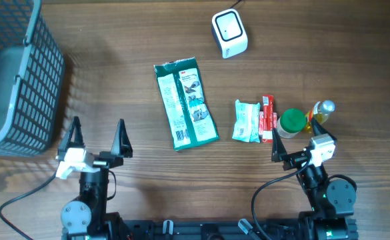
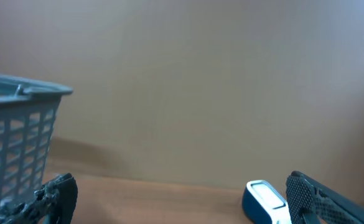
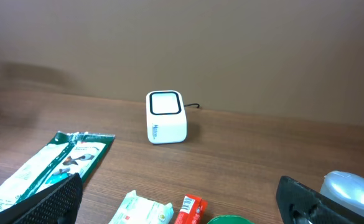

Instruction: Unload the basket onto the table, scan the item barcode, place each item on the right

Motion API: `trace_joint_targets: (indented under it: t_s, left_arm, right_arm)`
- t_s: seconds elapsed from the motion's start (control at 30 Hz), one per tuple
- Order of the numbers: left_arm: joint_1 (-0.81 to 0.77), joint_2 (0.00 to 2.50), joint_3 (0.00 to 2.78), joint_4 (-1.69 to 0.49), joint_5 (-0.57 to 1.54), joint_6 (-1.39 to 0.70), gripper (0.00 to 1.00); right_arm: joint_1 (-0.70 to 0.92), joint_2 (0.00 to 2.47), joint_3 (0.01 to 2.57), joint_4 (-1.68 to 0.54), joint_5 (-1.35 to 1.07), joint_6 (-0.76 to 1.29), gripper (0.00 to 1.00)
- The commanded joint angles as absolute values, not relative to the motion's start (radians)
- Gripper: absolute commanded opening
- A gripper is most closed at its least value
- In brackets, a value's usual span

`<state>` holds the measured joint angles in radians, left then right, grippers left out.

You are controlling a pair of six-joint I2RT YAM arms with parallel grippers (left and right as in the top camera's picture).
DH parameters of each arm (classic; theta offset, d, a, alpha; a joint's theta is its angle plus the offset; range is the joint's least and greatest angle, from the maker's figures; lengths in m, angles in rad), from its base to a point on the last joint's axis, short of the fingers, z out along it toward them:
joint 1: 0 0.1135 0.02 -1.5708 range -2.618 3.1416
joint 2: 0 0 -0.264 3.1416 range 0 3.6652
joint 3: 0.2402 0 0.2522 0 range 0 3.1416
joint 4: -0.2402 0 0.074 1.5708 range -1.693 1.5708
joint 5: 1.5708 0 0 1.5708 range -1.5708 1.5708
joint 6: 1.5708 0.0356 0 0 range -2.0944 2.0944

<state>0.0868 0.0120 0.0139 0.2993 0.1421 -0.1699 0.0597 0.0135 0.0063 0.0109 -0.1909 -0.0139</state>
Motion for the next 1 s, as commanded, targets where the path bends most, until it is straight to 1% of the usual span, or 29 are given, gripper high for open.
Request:
trace_joint_targets:
  t_s: [0.0, 0.1, 0.3, 0.97]
  left_arm:
    - [0.082, 0.004, 0.006, 0.218, 0.099, -0.165, 1.0]
    - [0.082, 0.004, 0.006, 0.095, 0.078, -0.165, 1.0]
    - [0.082, 0.004, 0.006, -0.072, 0.058, -0.165, 1.0]
    - [0.08, 0.004, 0.006, -0.074, 0.058, -0.165, 1.0]
  right_arm:
    - [0.055, 0.007, 0.005, 0.014, -0.201, -0.026, 1.0]
    - [0.055, 0.007, 0.005, 0.015, -0.201, -0.026, 1.0]
    - [0.055, 0.007, 0.005, 0.015, -0.201, -0.026, 1.0]
    - [0.055, 0.007, 0.005, 0.015, -0.201, -0.026, 1.0]
